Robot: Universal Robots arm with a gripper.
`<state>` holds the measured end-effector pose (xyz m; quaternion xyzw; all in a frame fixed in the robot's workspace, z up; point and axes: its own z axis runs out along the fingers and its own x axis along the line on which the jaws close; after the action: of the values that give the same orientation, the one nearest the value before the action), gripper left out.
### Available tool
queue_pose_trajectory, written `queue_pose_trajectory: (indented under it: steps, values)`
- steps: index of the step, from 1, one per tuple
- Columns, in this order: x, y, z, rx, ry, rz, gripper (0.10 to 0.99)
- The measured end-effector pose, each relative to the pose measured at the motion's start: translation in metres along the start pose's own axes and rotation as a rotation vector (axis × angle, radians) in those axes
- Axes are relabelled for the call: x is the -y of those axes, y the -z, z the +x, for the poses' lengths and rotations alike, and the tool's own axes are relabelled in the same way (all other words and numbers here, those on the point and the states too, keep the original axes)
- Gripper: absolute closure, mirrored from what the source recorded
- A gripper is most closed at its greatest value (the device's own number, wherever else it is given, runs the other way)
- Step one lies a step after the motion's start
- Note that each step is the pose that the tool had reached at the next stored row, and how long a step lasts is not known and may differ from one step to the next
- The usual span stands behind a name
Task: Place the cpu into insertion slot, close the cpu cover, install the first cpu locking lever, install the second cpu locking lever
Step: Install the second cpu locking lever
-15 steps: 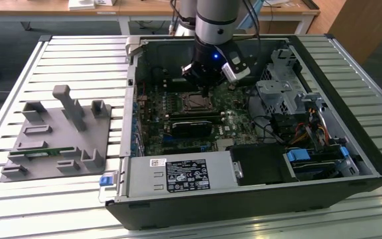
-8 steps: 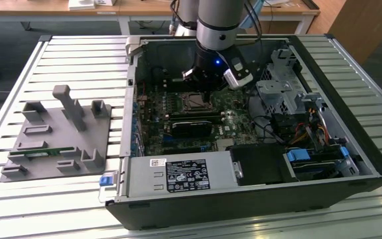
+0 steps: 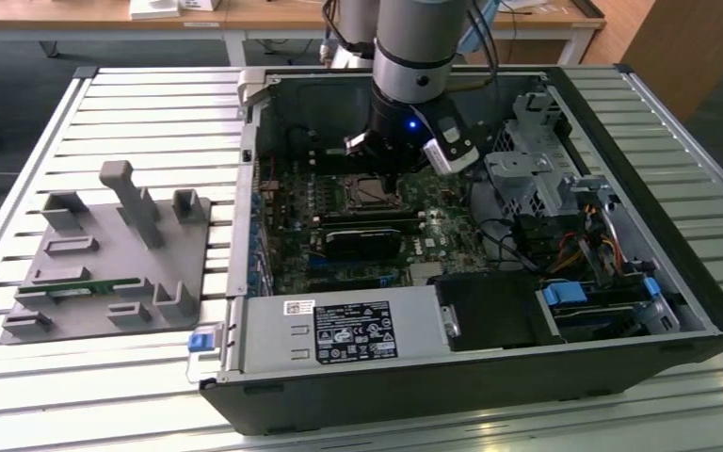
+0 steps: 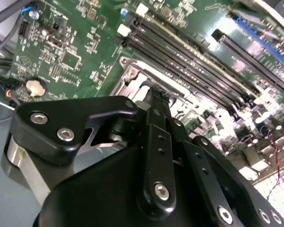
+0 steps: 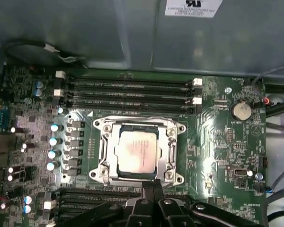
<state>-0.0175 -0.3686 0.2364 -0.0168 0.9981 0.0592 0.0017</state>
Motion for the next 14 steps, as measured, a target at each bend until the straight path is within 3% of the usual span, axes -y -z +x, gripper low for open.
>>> queue_pose_trajectory:
  steps: [6, 10, 14]
  values:
    - [0.0025, -0.0024, 0.0137, -0.0003, 0.000, 0.000, 0.980]
    - [0.0101, -0.0019, 0.0185, -0.0002, 0.000, 0.000, 0.980]
    - [0.0131, -0.0019, 0.0248, -0.0003, 0.000, -0.001, 0.980]
